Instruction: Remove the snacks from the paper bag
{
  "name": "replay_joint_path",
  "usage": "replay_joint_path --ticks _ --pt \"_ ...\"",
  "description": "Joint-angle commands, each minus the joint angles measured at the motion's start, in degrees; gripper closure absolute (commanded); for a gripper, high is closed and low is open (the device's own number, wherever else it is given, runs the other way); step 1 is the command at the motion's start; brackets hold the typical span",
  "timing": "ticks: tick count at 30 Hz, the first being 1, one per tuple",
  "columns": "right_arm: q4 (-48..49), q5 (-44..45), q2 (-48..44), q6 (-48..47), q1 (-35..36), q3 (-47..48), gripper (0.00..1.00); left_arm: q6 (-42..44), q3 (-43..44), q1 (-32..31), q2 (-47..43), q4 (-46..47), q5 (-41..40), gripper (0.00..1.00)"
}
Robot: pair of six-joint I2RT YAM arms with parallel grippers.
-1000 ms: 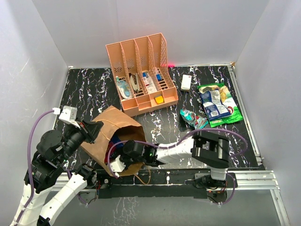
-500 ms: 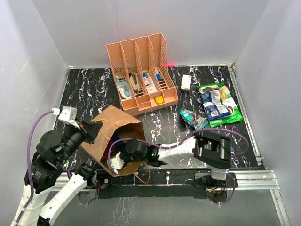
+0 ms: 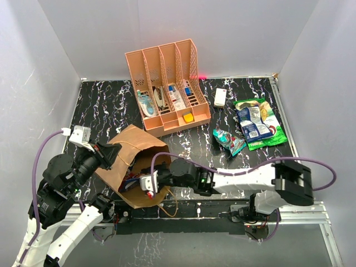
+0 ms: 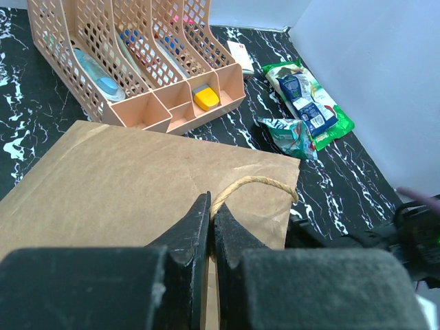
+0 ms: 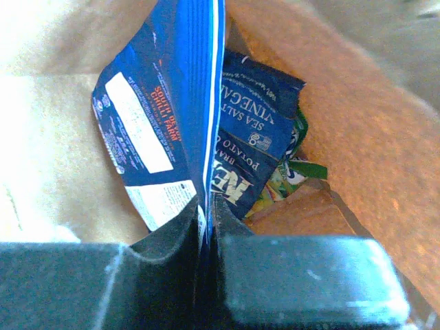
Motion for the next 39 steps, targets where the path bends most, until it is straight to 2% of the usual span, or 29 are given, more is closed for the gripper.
replay_joint_path --ticks 1,10,16,20,24,28,33,36,39 --pt "0.17 -1.27 -8.68 8.49 -0.22 -1.12 0.92 0.47 0.2 -0.19 -0.46 0.61 -0.41 1.0" --pt "-22.48 -1.72 -25.27 19.69 -0.22 3.85 0.92 0.81 -0.26 -0.16 0.15 0.89 -0.84 1.0" --pt "-34.19 5.83 -35.71 21.2 -0.22 7.09 0.92 0.75 -1.17 -0.19 0.46 1.49 -1.26 1.0" --pt "-30.72 18.73 -42.12 21.72 -0.22 2.52 0.92 0.64 -1.48 -0.18 0.83 2.2 -1.61 1.0" --pt "-25.65 34.93 -43.42 23.5 -0.23 -1.52 0.92 0.98 -0.81 -0.19 1.37 1.59 -2.02 1.0" --pt "-23.67 43.62 -42.41 24.26 -0.22 -2.75 0.92 0.91 -0.87 -0.19 1.46 1.21 -2.91 1.0" --pt "-16.42 54.93 -42.41 20.88 -0.71 -5.79 0.92 0.64 -1.14 -0.19 1.72 1.61 -3.05 1.0" --pt "-13.8 59.0 -43.34 22.09 -5.59 -7.32 0.92 0.55 -0.98 -0.19 1.91 1.69 -2.87 1.0" --pt "-14.17 57.73 -44.93 29.28 -15.31 -9.05 0.92 0.55 -0.75 -0.13 2.06 1.8 -2.71 1.0"
